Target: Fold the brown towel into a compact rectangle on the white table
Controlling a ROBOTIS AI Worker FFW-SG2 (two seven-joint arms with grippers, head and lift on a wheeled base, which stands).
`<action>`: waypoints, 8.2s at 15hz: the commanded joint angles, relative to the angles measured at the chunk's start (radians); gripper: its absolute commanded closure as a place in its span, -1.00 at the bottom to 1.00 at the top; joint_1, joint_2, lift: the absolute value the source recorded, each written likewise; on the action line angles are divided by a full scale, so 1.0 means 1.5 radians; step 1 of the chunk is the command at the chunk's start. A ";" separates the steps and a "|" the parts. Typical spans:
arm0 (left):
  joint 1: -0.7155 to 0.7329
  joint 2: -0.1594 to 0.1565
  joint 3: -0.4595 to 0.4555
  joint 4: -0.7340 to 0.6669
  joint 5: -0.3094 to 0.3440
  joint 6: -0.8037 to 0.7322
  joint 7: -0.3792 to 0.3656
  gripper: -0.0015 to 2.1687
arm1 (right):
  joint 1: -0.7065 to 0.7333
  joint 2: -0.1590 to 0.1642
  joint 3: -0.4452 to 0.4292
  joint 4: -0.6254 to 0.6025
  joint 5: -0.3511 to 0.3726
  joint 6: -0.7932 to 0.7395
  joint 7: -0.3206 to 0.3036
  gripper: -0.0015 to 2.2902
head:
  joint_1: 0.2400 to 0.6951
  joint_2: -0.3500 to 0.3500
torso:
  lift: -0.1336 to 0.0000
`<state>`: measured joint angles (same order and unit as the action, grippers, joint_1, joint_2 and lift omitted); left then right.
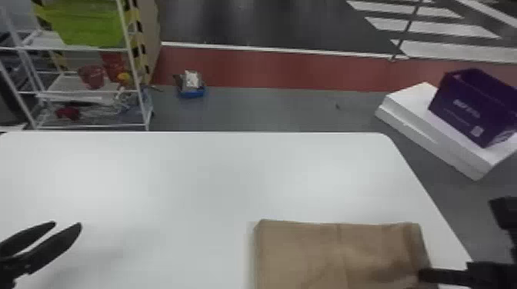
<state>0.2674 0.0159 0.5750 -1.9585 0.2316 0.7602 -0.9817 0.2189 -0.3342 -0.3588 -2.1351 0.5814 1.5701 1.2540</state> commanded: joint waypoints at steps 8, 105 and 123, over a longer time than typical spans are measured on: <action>0.003 0.001 0.004 -0.003 0.000 0.000 -0.002 -0.94 | -0.043 0.042 -0.044 -0.083 -0.138 0.001 0.016 0.01 | 1.00 -0.32 | -0.85; 0.053 -0.012 -0.060 0.024 0.033 -0.278 0.185 -0.92 | -0.382 0.016 0.677 0.092 0.074 -0.266 0.075 -0.86 | 1.00 0.96 | -0.85; 0.057 -0.012 -0.058 0.025 0.034 -0.278 0.189 -0.92 | -0.454 0.072 0.868 0.276 0.188 -0.323 0.075 -0.81 | 1.00 1.00 | -0.85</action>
<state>0.3528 0.0000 0.4877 -1.9215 0.2822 0.3429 -0.6979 -0.4627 -0.2280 0.9343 -1.7398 0.8482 1.0915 1.3591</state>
